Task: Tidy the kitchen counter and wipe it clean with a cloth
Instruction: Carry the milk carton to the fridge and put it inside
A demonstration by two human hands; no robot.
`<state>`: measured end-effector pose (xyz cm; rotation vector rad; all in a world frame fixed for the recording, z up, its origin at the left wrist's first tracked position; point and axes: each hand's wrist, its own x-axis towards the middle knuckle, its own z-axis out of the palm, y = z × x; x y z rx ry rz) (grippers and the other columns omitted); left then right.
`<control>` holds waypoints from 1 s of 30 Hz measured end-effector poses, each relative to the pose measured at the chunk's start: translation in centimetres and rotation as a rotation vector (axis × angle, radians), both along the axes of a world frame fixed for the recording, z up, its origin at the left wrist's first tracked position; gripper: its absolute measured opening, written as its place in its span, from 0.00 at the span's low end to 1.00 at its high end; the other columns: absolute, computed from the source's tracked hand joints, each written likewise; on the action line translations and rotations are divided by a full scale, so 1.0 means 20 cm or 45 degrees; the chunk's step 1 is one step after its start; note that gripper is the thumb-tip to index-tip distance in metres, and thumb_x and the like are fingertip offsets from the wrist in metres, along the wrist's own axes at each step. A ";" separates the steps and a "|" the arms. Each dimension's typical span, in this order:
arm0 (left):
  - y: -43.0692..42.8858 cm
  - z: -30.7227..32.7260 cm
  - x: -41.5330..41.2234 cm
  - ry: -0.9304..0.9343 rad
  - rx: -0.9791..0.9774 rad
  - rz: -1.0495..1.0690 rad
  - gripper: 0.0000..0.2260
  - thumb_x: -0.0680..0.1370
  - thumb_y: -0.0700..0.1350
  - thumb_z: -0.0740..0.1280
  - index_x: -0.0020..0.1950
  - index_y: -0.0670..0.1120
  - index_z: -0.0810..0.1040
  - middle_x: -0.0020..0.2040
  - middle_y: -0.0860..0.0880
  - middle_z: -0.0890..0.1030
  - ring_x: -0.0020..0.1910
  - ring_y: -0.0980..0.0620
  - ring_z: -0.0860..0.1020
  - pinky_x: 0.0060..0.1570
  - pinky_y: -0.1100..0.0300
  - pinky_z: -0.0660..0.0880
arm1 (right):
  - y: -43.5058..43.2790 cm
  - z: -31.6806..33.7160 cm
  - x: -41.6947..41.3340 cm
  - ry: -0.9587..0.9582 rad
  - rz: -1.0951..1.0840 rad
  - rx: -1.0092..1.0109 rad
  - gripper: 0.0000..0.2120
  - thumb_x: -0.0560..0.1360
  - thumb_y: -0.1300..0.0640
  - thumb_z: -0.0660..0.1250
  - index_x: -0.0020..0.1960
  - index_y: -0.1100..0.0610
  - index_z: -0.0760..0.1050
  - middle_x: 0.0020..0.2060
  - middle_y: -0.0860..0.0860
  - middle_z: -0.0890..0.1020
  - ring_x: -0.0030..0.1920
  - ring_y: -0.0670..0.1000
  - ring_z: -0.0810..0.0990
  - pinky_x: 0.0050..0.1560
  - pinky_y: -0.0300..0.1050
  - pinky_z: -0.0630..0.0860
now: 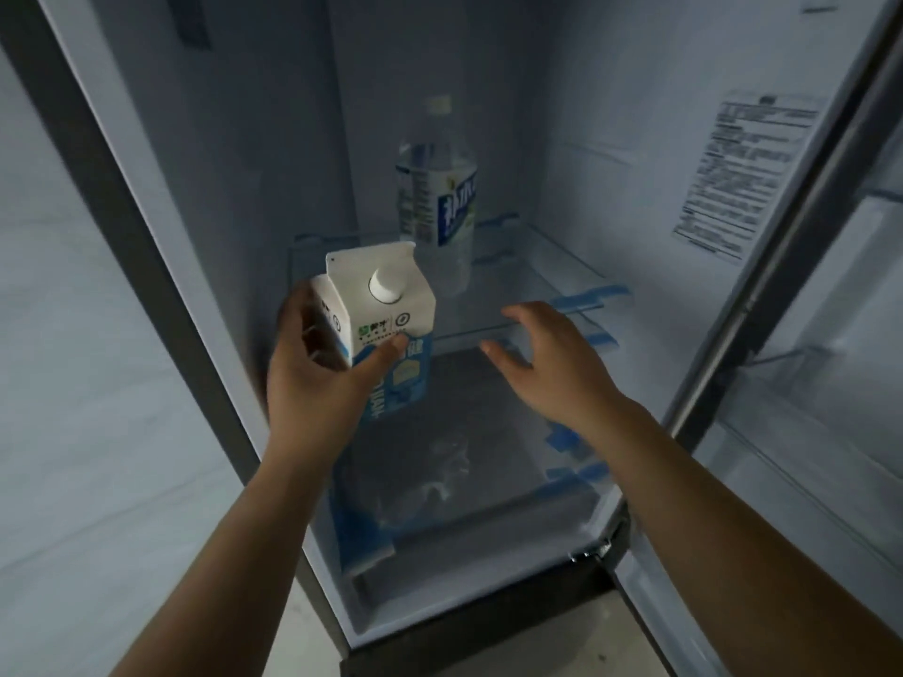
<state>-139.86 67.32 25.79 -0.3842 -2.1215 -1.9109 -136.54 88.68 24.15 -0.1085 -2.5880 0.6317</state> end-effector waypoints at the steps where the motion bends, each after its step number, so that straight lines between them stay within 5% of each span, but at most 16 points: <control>1: 0.01 0.01 -0.05 0.002 0.016 0.024 0.35 0.64 0.47 0.77 0.68 0.52 0.67 0.61 0.52 0.77 0.58 0.56 0.77 0.56 0.53 0.77 | 0.01 0.00 -0.07 -0.009 -0.025 0.007 0.24 0.75 0.47 0.64 0.66 0.59 0.68 0.62 0.56 0.74 0.62 0.56 0.71 0.59 0.52 0.72; 9: 0.18 0.03 -0.39 -0.016 0.204 0.208 0.35 0.65 0.42 0.77 0.68 0.52 0.67 0.63 0.52 0.75 0.60 0.57 0.75 0.57 0.56 0.76 | 0.16 -0.11 -0.48 -0.073 -0.130 0.111 0.22 0.75 0.45 0.61 0.57 0.63 0.74 0.55 0.60 0.78 0.55 0.62 0.74 0.52 0.55 0.73; 16: 0.28 -0.05 -0.58 0.023 0.200 0.331 0.36 0.66 0.42 0.77 0.69 0.53 0.65 0.62 0.55 0.74 0.59 0.60 0.74 0.55 0.67 0.75 | 0.21 -0.23 -0.53 0.194 -0.181 0.040 0.21 0.70 0.43 0.57 0.50 0.57 0.78 0.49 0.53 0.81 0.51 0.57 0.78 0.48 0.50 0.71; 22: 0.29 -0.13 -0.70 0.090 0.042 0.384 0.44 0.64 0.57 0.75 0.74 0.60 0.55 0.71 0.52 0.68 0.69 0.56 0.68 0.65 0.48 0.70 | 0.21 -0.23 -0.55 0.184 -0.189 0.019 0.21 0.69 0.42 0.58 0.53 0.53 0.78 0.53 0.51 0.80 0.55 0.55 0.77 0.52 0.51 0.69; 30: 0.31 -0.14 -0.77 0.151 -0.125 0.391 0.42 0.70 0.53 0.73 0.76 0.57 0.50 0.69 0.56 0.63 0.69 0.53 0.67 0.64 0.46 0.71 | 0.22 -0.24 -0.55 0.119 -0.180 0.030 0.22 0.69 0.40 0.56 0.54 0.52 0.77 0.55 0.51 0.79 0.58 0.54 0.75 0.54 0.51 0.67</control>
